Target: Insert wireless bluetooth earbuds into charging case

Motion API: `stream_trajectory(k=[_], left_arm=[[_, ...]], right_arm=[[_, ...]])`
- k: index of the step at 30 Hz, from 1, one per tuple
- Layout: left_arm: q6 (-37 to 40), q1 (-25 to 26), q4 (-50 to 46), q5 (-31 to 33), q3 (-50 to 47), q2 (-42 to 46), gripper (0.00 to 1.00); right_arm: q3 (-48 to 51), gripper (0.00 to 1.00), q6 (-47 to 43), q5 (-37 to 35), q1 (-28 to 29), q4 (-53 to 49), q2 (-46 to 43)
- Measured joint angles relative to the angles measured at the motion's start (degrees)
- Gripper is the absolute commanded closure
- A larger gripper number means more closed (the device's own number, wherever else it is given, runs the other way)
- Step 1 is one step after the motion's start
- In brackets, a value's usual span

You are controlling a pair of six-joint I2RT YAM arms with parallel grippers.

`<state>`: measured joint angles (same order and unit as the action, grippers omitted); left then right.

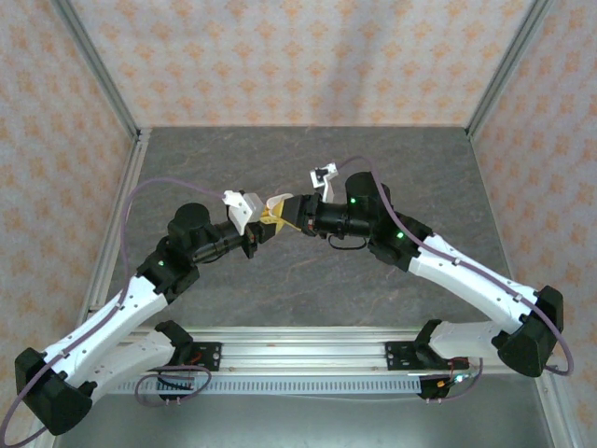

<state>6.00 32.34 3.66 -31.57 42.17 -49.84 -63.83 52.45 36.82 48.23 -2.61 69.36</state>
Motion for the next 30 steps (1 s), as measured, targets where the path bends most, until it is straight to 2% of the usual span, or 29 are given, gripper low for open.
stream_trajectory(k=[14, 23, 30], left_arm=[[0.0, 0.0, 0.1, 0.6, -0.2, 0.0, 1.0], [0.0, 0.0, 0.0, 0.5, -0.2, 0.0, 1.0], [0.0, 0.0, 0.0, 0.4, -0.3, 0.0, 1.0]], right_arm=[[-5.5, 0.79, -3.8, -2.4, 0.0, -10.5, 1.0], [-7.6, 0.8, -6.1, -3.0, 0.0, -13.7, 1.7], [-9.4, 0.88, -8.4, -4.0, 0.0, -16.1, 2.3]])
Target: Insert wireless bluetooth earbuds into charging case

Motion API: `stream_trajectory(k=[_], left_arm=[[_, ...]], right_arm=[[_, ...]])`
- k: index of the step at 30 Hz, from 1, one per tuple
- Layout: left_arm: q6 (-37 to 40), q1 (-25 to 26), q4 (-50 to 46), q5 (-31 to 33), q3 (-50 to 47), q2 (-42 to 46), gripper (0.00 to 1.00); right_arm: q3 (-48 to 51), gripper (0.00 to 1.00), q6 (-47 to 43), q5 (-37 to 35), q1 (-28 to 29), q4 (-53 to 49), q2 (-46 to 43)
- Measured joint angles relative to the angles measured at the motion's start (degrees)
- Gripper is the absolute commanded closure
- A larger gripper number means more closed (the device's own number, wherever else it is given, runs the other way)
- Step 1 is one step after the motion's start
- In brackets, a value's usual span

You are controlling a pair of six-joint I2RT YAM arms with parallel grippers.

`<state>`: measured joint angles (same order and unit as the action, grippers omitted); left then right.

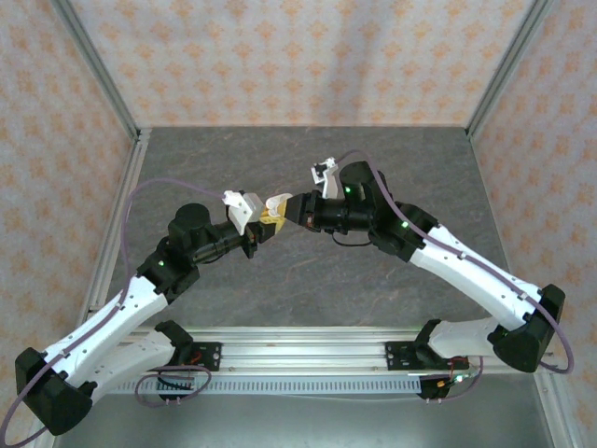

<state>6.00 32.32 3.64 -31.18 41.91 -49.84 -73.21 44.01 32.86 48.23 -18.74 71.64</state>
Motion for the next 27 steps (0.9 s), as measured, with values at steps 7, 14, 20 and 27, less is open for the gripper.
stream_trajectory(k=[7, 14, 20, 27], left_arm=[[0.0, 0.0, -0.3, -0.3, 0.0, 0.0, 1.0], [0.0, 0.0, -0.3, -0.3, 0.0, 0.0, 1.0], [0.0, 0.0, -0.4, -0.3, 0.0, 0.3, 1.0], [0.0, 0.0, -0.4, -0.3, 0.0, 1.1, 1.0]], right_arm=[[-0.7, 0.96, -0.7, -0.5, 0.0, -0.6, 0.3], [-0.7, 1.0, -0.6, -0.5, 0.0, -0.6, 0.3], [-0.7, 1.0, -0.3, -0.5, 0.0, -0.2, 0.3], [-0.1, 1.0, 1.7, -0.3, 0.0, 3.2, 0.3]])
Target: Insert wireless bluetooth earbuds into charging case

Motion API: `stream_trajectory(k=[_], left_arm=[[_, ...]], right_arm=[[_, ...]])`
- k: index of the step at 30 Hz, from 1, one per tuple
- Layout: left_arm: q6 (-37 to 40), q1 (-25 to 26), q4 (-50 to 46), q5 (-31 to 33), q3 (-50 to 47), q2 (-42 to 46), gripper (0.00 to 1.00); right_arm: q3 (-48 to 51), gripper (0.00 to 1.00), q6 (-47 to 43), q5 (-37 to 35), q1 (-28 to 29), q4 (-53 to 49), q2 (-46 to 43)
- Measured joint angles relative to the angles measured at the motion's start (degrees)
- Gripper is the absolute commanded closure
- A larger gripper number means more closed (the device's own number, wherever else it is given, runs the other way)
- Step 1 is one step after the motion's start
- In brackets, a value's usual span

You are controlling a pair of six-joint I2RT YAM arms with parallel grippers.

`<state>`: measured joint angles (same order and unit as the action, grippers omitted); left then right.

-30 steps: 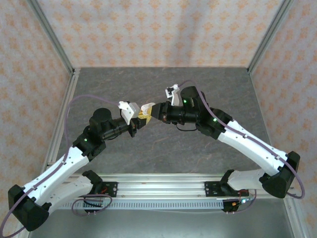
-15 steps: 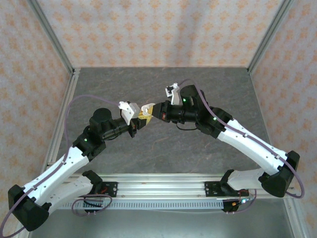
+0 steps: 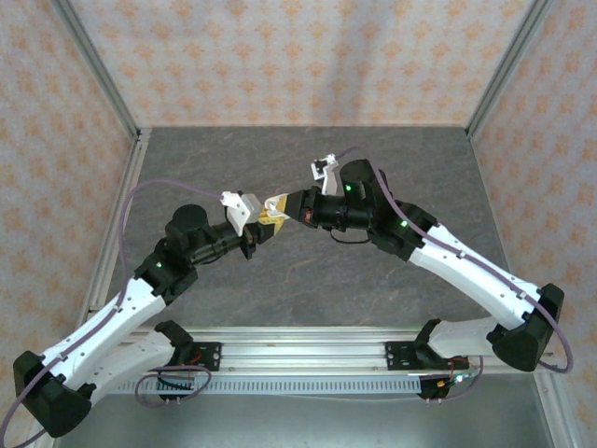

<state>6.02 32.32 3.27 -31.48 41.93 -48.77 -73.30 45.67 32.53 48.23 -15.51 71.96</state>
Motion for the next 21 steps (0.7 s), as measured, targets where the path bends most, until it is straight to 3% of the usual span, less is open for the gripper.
stream_trajectory(k=[21], left_arm=[[0.0, 0.0, 0.0, 0.1, 0.0, 0.0, 1.0]], right_arm=[[6.3, 1.0, 11.2, 0.9, 0.0, 13.5, -0.5]])
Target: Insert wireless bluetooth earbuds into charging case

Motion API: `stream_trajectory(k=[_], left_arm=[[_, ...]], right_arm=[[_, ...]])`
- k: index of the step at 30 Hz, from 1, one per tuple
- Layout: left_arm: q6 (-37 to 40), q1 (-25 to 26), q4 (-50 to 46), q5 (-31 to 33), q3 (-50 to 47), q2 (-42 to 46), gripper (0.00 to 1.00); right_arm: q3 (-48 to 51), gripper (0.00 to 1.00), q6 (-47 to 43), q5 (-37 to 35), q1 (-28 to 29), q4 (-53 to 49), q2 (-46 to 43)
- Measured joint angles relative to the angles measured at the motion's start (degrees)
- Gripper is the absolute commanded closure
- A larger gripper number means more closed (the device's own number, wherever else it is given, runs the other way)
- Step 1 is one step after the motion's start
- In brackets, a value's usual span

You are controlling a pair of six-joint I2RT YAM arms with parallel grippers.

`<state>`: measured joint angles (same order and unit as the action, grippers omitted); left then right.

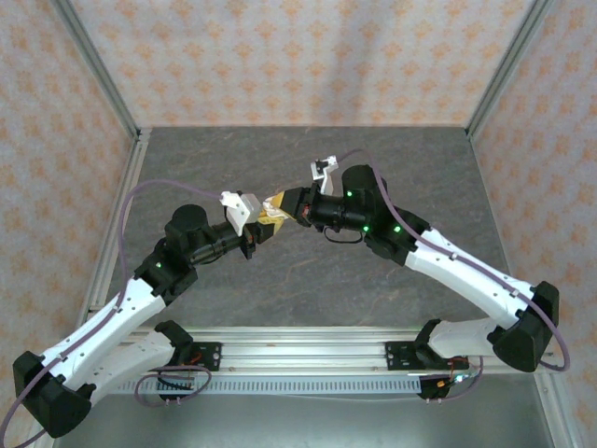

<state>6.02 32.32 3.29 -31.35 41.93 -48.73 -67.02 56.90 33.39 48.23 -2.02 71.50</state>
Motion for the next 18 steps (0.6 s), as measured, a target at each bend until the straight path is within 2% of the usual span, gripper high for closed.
stream_trajectory(k=[18], left_arm=[[0.0, 0.0, 0.7, 1.2, -0.1, 0.0, 1.0]], right_arm=[[7.3, 1.0, 9.7, -2.7, 0.0, 11.8, -2.3]])
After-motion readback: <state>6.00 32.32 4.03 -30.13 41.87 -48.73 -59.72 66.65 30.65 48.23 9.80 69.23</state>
